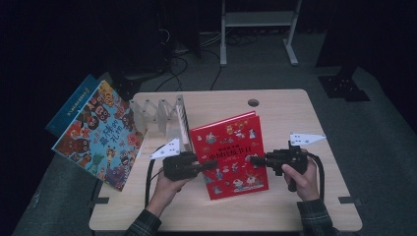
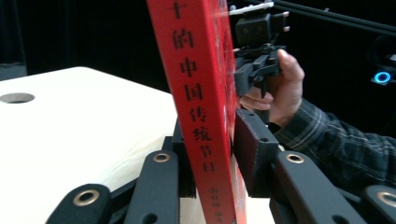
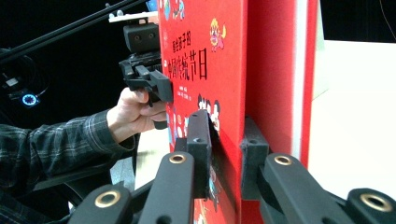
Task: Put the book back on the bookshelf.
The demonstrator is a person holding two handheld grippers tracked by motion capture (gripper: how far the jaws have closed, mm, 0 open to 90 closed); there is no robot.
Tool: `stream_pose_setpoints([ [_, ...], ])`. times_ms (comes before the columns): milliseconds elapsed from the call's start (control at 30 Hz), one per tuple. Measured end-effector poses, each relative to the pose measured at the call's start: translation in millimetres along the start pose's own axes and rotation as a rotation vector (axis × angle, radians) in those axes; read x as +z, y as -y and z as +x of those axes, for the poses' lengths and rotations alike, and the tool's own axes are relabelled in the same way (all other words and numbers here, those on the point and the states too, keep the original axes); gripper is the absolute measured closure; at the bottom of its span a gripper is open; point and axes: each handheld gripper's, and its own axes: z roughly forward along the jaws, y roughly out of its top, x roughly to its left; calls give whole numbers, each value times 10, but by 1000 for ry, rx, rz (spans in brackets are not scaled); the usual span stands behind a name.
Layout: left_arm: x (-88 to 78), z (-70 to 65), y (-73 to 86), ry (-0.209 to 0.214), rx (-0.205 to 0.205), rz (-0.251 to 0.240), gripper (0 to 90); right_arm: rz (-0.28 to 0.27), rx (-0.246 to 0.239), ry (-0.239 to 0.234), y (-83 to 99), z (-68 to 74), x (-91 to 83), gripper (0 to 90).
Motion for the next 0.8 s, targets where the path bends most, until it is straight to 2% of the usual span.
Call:
stream_pose_setpoints([
  [67,1,-8,-5,13,0,-4,727,4,-6,2,-3,4,0,765],
  [233,-25,-39,-54,21,41,14,760,30,-36,-5,-2,8,7,742],
  [300,-29,-58,-68,8,68,25,773,46,-52,-4,-8,17,20,726],
  [433,-42,-84,-108,0,91,38,781,76,-76,14,-2,17,41,710],
  [500,-44,-85,-113,2,90,36,784,78,-82,15,-2,18,46,710],
  [533,-64,-95,-127,1,88,19,787,86,-89,23,-2,24,49,711],
  [800,-84,-121,-163,1,93,24,792,103,-92,22,3,27,48,714],
])
